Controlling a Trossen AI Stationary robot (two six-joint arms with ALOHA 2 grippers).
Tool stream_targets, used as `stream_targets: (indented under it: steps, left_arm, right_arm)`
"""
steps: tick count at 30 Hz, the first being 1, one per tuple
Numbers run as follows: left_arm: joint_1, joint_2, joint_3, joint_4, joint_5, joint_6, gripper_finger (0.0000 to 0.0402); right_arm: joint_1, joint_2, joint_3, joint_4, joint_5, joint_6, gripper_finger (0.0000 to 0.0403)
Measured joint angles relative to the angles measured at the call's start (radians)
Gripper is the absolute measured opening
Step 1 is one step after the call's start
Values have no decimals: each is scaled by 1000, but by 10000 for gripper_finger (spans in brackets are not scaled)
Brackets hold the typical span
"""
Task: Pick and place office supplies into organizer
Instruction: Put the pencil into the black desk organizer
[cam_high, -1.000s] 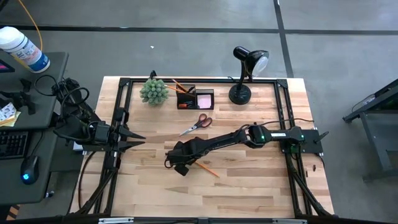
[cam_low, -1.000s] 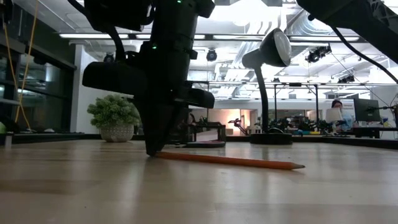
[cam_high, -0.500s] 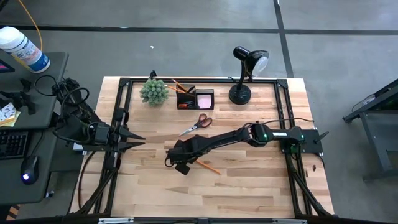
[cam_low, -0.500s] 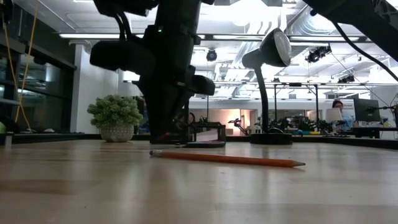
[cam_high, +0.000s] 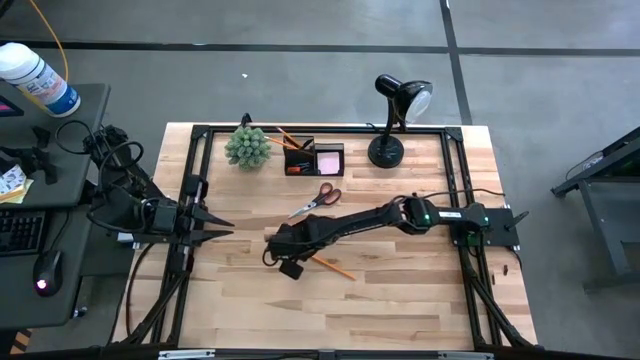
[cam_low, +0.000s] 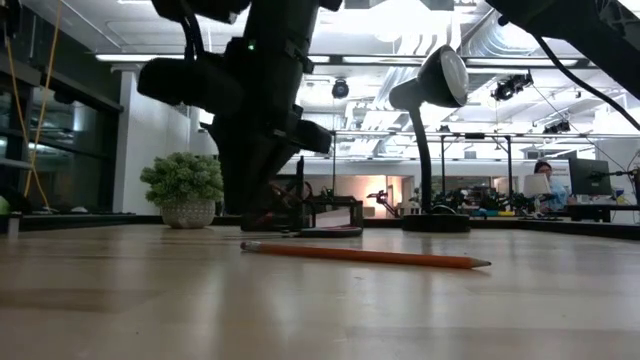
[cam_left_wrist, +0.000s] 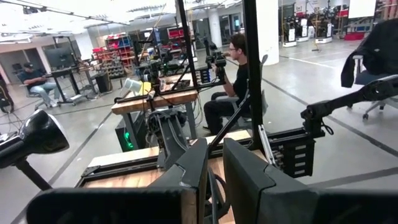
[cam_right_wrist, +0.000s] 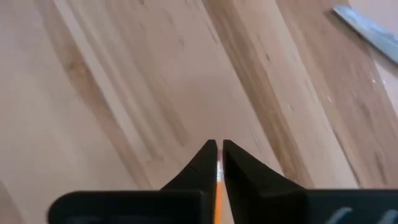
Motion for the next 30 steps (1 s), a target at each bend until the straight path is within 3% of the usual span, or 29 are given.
stream_targets:
  steps: [11, 30]
  left_arm:
    - [0, 0, 0, -21, 0, -1, 42]
    - [0, -13, 0, -23, -1, -2, 42]
  right_arm:
    - [-17, -1, -11, 5, -34, -7, 84]
    - [-15, 26, -11, -7, -46, -6, 83]
